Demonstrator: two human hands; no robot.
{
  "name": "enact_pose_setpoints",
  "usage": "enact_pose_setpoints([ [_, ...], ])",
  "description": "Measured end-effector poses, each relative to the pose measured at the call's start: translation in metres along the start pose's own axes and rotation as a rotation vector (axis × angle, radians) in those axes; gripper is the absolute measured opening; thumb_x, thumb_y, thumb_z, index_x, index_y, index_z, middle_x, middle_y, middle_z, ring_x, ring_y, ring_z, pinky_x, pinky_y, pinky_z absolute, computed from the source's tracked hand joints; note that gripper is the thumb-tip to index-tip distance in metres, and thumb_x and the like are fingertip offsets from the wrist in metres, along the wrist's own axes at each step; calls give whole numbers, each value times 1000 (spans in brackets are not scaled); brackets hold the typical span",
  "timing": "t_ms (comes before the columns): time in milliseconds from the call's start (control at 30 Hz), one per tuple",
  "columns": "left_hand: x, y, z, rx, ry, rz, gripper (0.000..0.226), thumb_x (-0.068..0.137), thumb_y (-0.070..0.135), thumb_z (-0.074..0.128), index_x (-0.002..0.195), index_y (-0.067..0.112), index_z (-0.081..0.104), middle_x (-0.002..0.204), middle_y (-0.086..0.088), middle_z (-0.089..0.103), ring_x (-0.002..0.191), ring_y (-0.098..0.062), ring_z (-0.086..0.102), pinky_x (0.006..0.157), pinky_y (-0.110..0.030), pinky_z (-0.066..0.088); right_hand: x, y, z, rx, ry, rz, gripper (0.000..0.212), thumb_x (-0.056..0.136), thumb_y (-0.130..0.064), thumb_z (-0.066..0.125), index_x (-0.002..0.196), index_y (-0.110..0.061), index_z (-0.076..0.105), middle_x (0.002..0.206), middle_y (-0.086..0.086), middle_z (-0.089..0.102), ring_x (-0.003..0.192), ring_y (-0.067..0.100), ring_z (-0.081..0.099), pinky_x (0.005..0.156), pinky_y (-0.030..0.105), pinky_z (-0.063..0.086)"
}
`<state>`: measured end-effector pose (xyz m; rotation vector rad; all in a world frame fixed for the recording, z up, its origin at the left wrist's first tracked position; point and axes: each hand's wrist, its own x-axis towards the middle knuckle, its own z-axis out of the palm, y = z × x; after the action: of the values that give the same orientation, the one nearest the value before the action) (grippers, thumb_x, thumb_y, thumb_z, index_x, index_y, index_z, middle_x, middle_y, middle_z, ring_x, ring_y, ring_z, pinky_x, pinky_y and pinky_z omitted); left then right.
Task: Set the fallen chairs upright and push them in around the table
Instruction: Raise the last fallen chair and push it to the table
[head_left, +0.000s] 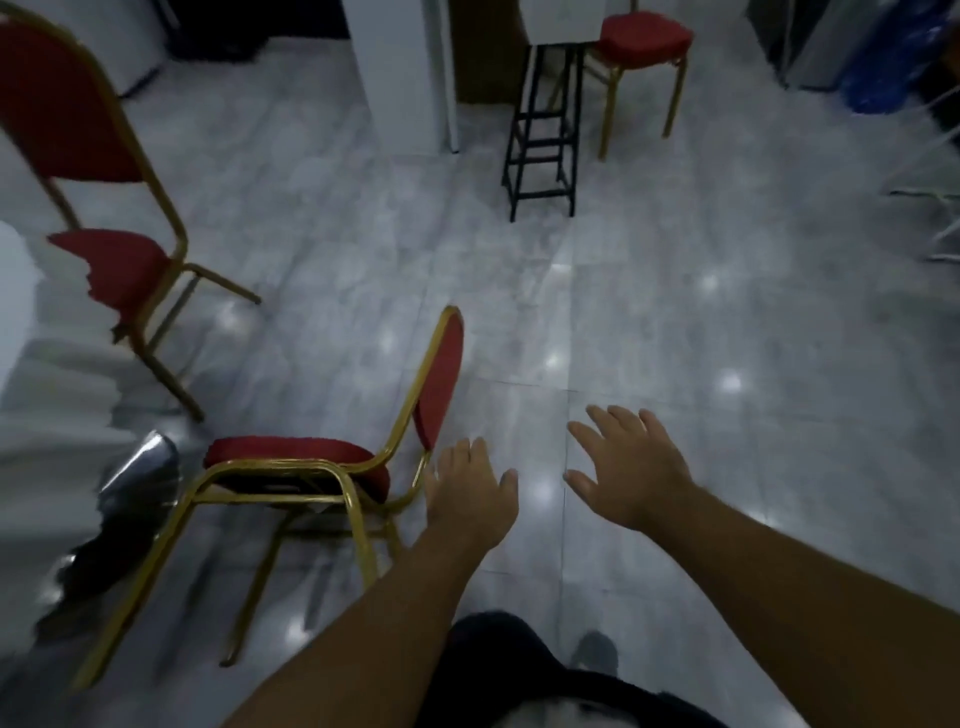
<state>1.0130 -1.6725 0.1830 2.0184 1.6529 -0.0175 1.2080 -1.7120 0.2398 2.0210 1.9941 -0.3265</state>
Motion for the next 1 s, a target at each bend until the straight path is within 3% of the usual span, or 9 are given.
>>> enact_pose_setpoints([
  [200, 79, -4, -26, -81, 59, -221, 65, 99, 49, 41, 153, 14, 29, 161, -10, 28, 149, -30, 21, 120, -50, 14, 136, 7, -35, -78, -4, -269, 71, 94, -63, 29, 154, -27, 17, 163, 5, 14, 148, 27, 13, 119, 49, 9],
  [367, 163, -38, -37, -113, 70, -369, 58, 95, 48, 45, 142, 15, 39, 144, -7, 46, 134, -28, 40, 113, -51, 29, 258, -12, -48, -121, -37, -405, 71, 93, -62, 33, 153, -26, 21, 162, 6, 18, 147, 27, 16, 119, 49, 10],
  [600, 266, -74, -44, -158, 22, -521, 56, 93, 47, 46, 139, 16, 41, 141, -7, 47, 131, -28, 41, 112, -50, 30, 406, -46, -49, -180, -113, -574, 74, 89, -65, 34, 152, -27, 25, 161, 6, 22, 146, 28, 20, 118, 50, 15],
  [833, 368, -97, 3, -182, -23, -662, 61, 91, 46, 49, 144, 17, 37, 146, -6, 44, 134, -28, 38, 109, -49, 31, 565, -60, 4, -191, -168, -690, 75, 78, -56, 60, 143, -23, 42, 153, 11, 37, 140, 32, 32, 113, 51, 25],
  [1000, 457, -118, 65, -279, -107, -746, 75, 94, 44, 53, 156, 23, 17, 159, -5, 30, 145, -29, 26, 117, -52, 22, 670, -52, 78, -372, -256, -768, 84, 81, -49, 65, 151, -29, 24, 162, 10, 14, 147, 33, 12, 117, 54, 16],
])
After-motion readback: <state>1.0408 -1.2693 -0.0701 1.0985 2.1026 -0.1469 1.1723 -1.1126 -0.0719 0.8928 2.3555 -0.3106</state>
